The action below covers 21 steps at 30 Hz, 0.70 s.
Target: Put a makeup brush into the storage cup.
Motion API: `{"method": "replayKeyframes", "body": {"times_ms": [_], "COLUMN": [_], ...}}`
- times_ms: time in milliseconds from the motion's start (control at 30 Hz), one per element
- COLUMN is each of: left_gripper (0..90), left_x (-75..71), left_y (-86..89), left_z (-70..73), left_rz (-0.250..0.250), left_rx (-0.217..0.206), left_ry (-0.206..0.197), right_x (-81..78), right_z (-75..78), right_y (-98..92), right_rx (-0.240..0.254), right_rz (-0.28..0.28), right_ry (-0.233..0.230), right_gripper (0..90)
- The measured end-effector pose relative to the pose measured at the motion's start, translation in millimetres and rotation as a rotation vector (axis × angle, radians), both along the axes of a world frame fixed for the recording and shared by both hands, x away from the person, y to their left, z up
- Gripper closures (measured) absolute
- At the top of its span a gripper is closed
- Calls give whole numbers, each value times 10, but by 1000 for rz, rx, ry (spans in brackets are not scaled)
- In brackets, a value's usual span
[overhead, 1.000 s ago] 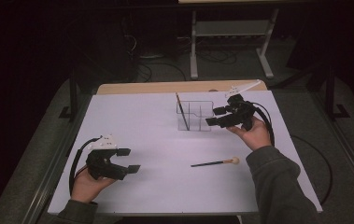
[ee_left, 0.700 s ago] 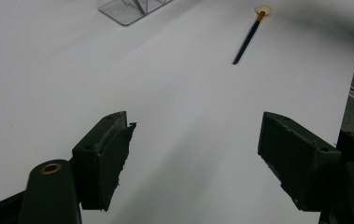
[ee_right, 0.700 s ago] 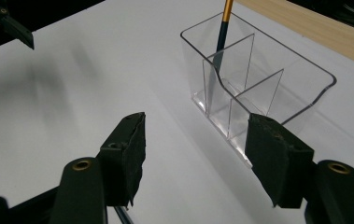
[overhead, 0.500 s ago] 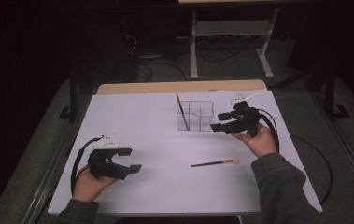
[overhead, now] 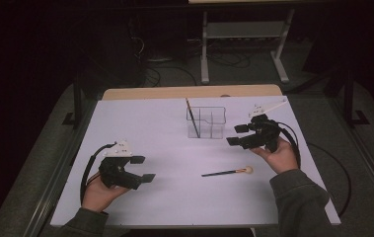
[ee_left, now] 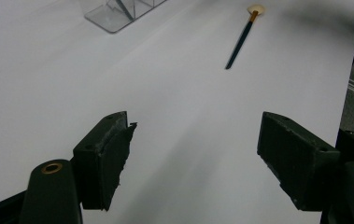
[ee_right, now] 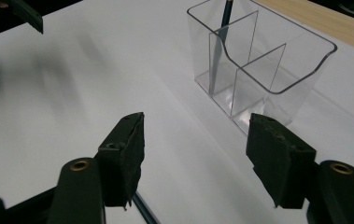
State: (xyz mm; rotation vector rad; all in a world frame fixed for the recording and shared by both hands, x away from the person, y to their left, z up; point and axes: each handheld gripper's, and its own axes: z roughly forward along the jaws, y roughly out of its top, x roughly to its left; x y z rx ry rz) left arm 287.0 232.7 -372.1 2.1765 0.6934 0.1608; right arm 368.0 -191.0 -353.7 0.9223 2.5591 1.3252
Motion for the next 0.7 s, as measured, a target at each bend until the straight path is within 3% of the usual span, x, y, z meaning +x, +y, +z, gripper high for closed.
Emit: {"method": "replayKeyframes", "body": {"times_ms": [700], "left_gripper": [249], "left_x": [119], "left_y": [-321], "left_z": [100], "left_rz": [-63], "left_rx": [30], "left_ry": [-13], "right_x": [-221], "right_z": [-173], "right_y": [-182], "right_rx": [7], "right_rz": [-16], "right_ry": [-4], "right_gripper": [345]}}
